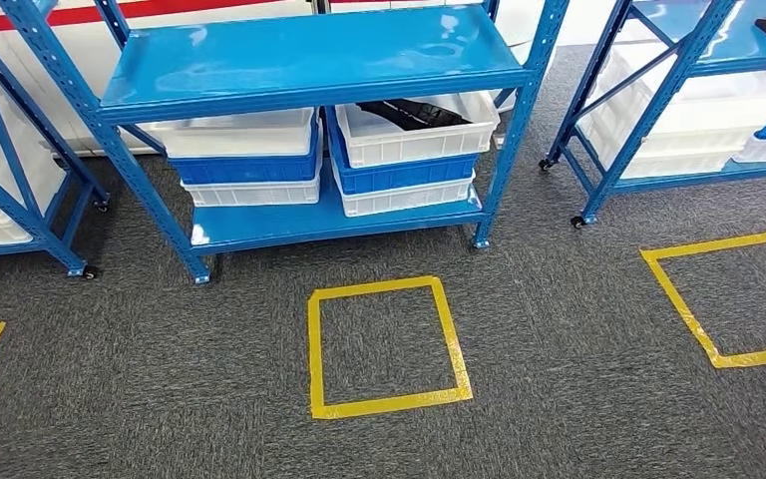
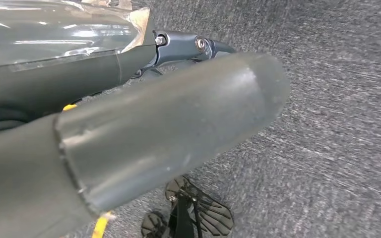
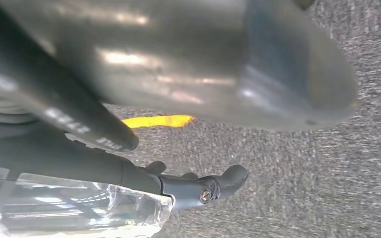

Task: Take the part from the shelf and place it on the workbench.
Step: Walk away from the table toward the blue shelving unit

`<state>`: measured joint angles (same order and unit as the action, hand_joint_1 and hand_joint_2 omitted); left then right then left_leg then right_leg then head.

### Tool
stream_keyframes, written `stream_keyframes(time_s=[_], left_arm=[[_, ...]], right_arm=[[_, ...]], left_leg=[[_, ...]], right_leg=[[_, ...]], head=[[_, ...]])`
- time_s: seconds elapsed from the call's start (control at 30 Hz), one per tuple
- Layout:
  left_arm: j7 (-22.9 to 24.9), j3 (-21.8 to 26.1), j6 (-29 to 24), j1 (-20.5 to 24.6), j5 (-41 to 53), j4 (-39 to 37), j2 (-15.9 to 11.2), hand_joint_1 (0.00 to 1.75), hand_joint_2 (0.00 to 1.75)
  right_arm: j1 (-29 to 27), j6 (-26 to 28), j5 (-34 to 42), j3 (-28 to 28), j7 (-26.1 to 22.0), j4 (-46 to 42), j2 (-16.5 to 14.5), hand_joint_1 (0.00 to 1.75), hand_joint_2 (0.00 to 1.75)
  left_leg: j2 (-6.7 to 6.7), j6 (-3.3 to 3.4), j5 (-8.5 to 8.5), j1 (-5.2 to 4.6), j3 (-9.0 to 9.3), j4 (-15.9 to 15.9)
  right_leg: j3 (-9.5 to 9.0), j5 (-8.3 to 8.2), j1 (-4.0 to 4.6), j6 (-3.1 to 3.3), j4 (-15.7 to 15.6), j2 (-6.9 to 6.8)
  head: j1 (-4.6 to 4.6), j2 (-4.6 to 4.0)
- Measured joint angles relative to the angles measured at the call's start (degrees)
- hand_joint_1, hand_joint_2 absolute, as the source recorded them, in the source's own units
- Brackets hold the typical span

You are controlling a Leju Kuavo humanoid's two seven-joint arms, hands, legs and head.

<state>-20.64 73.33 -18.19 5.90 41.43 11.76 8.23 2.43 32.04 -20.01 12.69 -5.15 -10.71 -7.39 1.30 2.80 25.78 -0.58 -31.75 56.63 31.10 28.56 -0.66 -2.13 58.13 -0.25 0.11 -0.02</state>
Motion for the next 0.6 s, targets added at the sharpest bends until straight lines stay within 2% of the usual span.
stream_keyframes(time_s=[0.07, 0.13, 0.17, 0.23, 0.3, 0.33, 0.37, 0.4, 0.47, 0.5, 0.53, 0.6], left_arm=[[-0.6, 0.0, 1.0, 0.0, -0.6, 0.0, 0.0, 0.0, 0.0], [-1.3, 0.2, 2.0, 0.0, -1.6, 0.0, 0.0, 0.0, 0.0], [-1.6, 0.3, 2.3, 0.0, -2.0, 0.0, 0.0, 0.0, 0.0], [-2.0, 0.7, 2.6, 0.0, -2.5, 0.0, 0.0, 0.0, 0.0], [-2.1, 1.1, 2.7, 0.0, -2.8, 0.0, 0.0, 0.0, 0.0], [-2.2, 1.2, 2.8, -0.1, -2.9, 0.0, 0.0, 0.0, 0.0], [-2.2, 1.3, 2.8, -0.1, -2.9, 0.0, 0.0, 0.0, 0.0], [-2.3, 1.4, 2.8, -0.1, -3.0, 0.0, 0.0, 0.0, 0.0], [-2.6, 1.6, 2.8, 0.0, -3.0, 0.0, 0.0, 0.0, 0.0], [-2.8, 1.6, 2.8, 0.0, -3.0, 0.0, 0.0, 0.0, 0.0], [-2.9, 1.6, 2.8, 0.1, -3.0, 0.0, 0.0, 0.0, 0.0], [-3.0, 1.7, 2.7, 0.2, -3.0, 0.0, 0.0, 0.0, 0.0]], right_arm=[[0.1, 0.0, 0.1, 0.1, -0.1, 0.0, 0.0, 0.0, 0.0], [0.1, 0.0, 0.2, 0.2, -0.2, 0.0, 0.0, 0.0, 0.0], [0.1, 0.0, 0.2, 0.2, -0.3, 0.0, 0.0, 0.0, 0.0], [0.1, 0.0, 0.2, 0.2, -0.4, 0.0, -0.1, 0.0, 0.0], [0.1, 0.0, 0.2, 0.3, -0.5, 0.0, -0.1, 0.0, 0.0], [0.0, 0.0, 0.2, 0.3, -0.5, 0.0, -0.1, 0.0, 0.0], [0.0, 0.0, 0.2, 0.3, -0.5, 0.0, 0.0, 0.0, 0.0], [0.0, 0.0, 0.2, 0.3, -0.5, 0.0, 0.0, 0.0, 0.0], [0.0, 0.0, 0.3, 0.3, -0.5, 0.0, -0.1, 0.0, 0.0], [0.1, 0.1, 0.3, 0.3, -0.5, 0.0, -0.1, 0.0, 0.0], [0.1, 0.1, 0.4, 0.3, -0.5, 0.0, -0.1, 0.0, 0.0], [0.2, 0.2, 0.5, 0.4, -0.5, 0.0, -0.1, 0.0, 0.0]], left_leg=[[0.08, -0.59, 0.35, -0.13, 0.06, 0.1], [0.0, -1.15, 0.7, 0.11, -0.01, 0.5], [-0.15, -1.5, 1.45, 0.26, -0.37, 1.5], [-0.5, -2.33, 4.9, 0.68, -2.82, 7.2], [-0.74, -3.05, 8.47, 1.12, -6.55, 14.9], [-0.83, -3.28, 8.84, 1.31, -7.7, 17.0], [-0.93, -3.4, 8.06, 1.48, -7.81, 16.9], [-1.03, -3.41, 6.35, 1.63, -6.81, 14.6], [-1.42, -3.09, 2.38, 1.7, -2.7, 6.2], [-1.56, -2.78, 1.33, 1.56, -1.11, 2.9], [-1.66, -2.42, 0.96, 1.37, -0.17, 0.9], [-1.52, -1.6, 1.26, 0.96, 0.06, 0.3]], right_leg=[[-0.41, -0.75, 0.19, 0.93, -1.2, 0.06], [-0.68, -0.97, -0.08, 1.72, -1.4, 0.04], [-0.87, -1.13, -0.28, 2.12, -1.5, 0.0], [-1.1, -1.33, -0.56, 2.62, -1.6, -0.09], [-1.01, -1.31, -0.53, 2.78, -1.5, -0.14], [-0.98, -1.28, -0.53, 2.8, -1.5, -0.14], [-1.0, -1.21, -0.53, 2.77, -1.5, -0.14], [-1.08, -1.16, -0.54, 2.73, -1.5, -0.13], [-1.36, -0.96, -0.47, 2.46, -1.5, -0.13], [-1.39, -0.83, -0.36, 2.21, -1.5, -0.13], [-1.39, -0.66, -0.27, 1.88, -1.6, -0.15], [-1.47, -0.45, -0.18, 1.06, -1.9, -0.27]], head=[[-0.03, 0.0], [-0.02, 0.0], [-0.06, 0.0], [-0.2, 0.0], [-0.29, 0.0], [-0.31, 0.0], [-0.32, 0.0], [-0.33, 0.0], [-0.34, 0.0], [-0.3, 0.0], [-0.27, 0.0], [-0.21, 0.0]])
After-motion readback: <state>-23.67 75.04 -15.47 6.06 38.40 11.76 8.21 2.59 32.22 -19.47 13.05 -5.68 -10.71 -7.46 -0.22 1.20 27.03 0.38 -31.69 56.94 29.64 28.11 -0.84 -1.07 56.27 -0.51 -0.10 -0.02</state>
